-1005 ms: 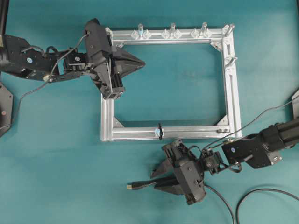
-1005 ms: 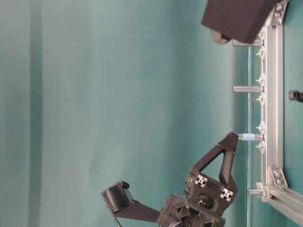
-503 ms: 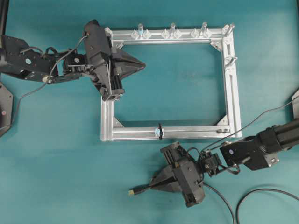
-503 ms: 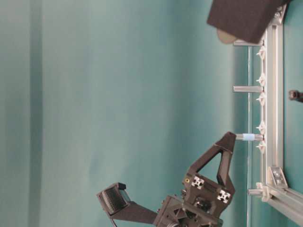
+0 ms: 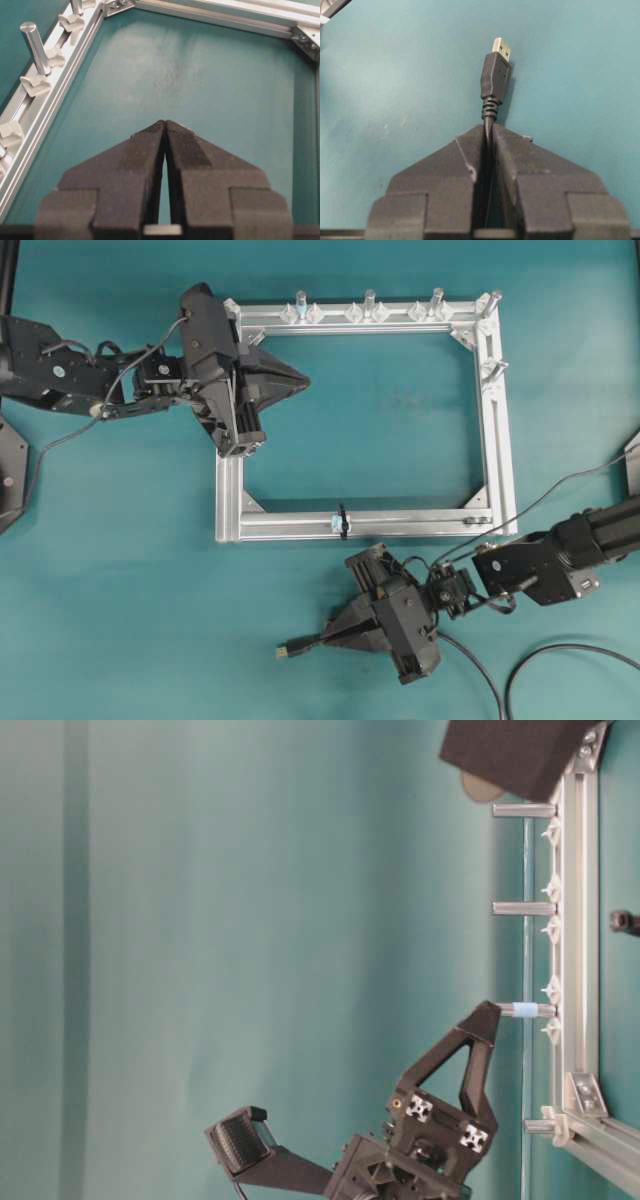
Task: Insert the wire through the string loop located in the center.
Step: 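Close the right gripper on the cable just behind the USB plug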
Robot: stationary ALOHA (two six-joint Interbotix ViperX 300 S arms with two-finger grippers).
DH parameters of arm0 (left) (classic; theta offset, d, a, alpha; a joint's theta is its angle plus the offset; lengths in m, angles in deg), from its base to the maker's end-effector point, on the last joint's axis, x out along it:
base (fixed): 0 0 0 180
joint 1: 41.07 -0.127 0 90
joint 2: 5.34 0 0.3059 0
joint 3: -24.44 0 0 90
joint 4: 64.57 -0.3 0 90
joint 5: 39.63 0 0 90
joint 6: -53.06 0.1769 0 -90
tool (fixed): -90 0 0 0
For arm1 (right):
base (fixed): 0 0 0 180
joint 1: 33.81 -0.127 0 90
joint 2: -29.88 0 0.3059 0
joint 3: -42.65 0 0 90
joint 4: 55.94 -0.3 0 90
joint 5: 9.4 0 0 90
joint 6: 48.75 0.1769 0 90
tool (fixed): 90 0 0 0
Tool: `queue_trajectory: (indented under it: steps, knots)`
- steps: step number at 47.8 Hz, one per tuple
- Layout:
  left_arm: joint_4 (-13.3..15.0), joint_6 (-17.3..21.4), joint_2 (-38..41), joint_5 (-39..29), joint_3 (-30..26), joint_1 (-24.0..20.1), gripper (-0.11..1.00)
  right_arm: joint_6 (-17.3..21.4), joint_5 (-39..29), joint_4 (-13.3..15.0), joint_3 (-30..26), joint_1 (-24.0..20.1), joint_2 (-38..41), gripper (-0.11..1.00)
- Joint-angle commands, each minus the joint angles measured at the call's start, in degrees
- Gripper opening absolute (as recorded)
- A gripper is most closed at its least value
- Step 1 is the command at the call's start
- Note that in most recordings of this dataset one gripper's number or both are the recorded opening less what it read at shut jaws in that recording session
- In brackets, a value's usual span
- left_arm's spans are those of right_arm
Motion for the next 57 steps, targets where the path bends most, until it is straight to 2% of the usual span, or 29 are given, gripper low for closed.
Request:
queue_trajectory:
  steps: [1,21,44,57]
  knots:
    - [-0.2,-0.4,-1.5,0.3,-0.4,0.2,0.0,0.0,-1.1,0.2,0.0,-0.4,-1.2,0.07]
    - [-0.2,-0.4,-1.7,0.3,-0.4,0.2,0.0,-0.8,-4.6,0.4,0.0,-0.4,-5.8,0.07]
    - [-0.2,-0.4,-1.8,0.3,-0.2,0.9,0.0,-1.1,-13.9,3.5,0.1,-0.4,-15.3,0.07]
    - [-0.2,-0.4,-1.8,0.3,0.2,1.1,0.0,-1.1,-15.1,3.8,0.7,-0.4,-17.1,0.07]
